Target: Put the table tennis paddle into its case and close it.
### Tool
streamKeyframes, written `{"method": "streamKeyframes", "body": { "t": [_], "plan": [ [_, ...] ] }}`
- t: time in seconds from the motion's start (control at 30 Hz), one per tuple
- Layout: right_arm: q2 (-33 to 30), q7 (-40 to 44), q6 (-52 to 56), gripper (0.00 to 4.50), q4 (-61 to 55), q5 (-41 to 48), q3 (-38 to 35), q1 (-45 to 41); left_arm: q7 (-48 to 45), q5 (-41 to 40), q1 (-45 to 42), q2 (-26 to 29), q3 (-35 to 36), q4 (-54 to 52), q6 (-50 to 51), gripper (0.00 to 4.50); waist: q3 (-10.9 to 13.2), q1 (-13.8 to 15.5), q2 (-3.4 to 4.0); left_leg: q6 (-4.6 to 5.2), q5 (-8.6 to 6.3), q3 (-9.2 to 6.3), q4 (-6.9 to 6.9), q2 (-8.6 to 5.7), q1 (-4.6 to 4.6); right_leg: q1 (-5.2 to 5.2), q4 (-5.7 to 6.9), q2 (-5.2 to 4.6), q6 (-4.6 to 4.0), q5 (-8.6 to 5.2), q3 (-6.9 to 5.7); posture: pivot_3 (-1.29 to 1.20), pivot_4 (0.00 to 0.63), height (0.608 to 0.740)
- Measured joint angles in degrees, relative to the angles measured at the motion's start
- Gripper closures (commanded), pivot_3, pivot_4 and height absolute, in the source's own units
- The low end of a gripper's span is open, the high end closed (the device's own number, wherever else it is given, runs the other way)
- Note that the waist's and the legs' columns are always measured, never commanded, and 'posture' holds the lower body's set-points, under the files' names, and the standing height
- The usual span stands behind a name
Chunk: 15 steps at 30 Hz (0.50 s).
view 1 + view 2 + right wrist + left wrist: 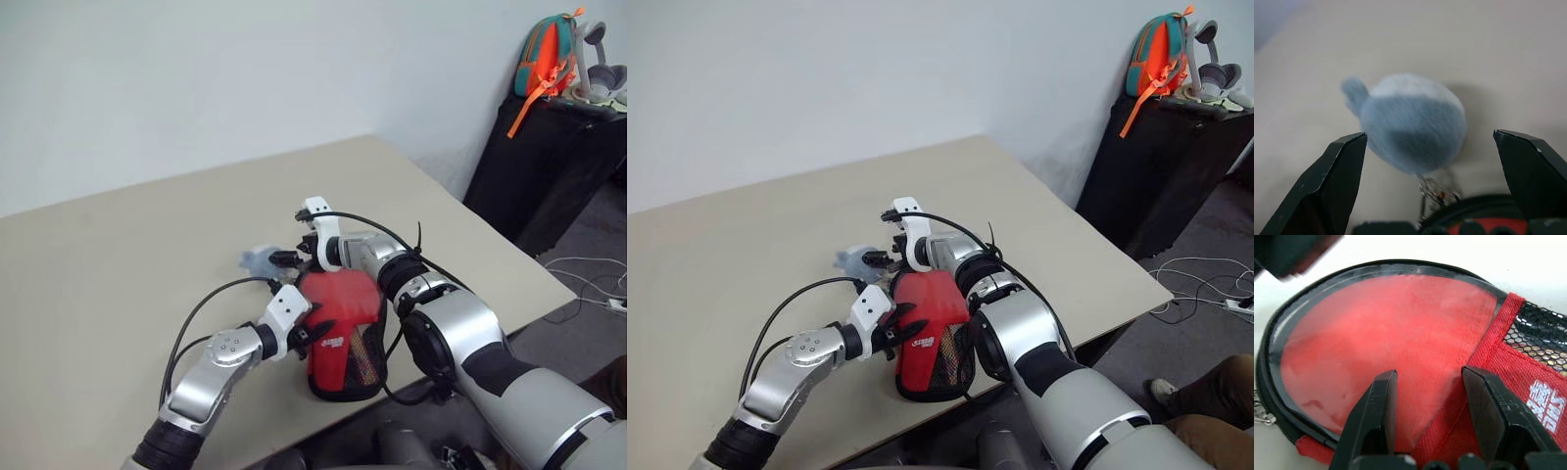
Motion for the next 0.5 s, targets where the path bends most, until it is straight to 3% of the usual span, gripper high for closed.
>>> {"method": "streamKeyframes", "body": {
  "t": [0.3,0.5],
  "plan": [
    [-1.4,3.4,-5.0,0.0,-3.3,2.5,-4.1,-0.7,-1.5,-1.7,1.4,-0.7,2.7,0.3,-1.9,2.35,0.0,0.0,0.01,0.0,0.0,0.0,0.0,0.0,-0.09,-0.08,0.01,0.0,0.0,0.0,0.0,0.0,0.0,0.74],
    [-10.0,4.9,-2.6,0.0,-14.1,4.4,-6.1,1.0,-4.8,-10.9,-0.5,1.7,11.4,0.3,8.1,2.35,0.0,0.6,-0.01,0.0,0.0,-0.09,0.12,-0.01,-0.28,-0.11,-0.03,-0.03,0.01,0.0,-0.09,0.0,0.0,0.74]
  ]
}}
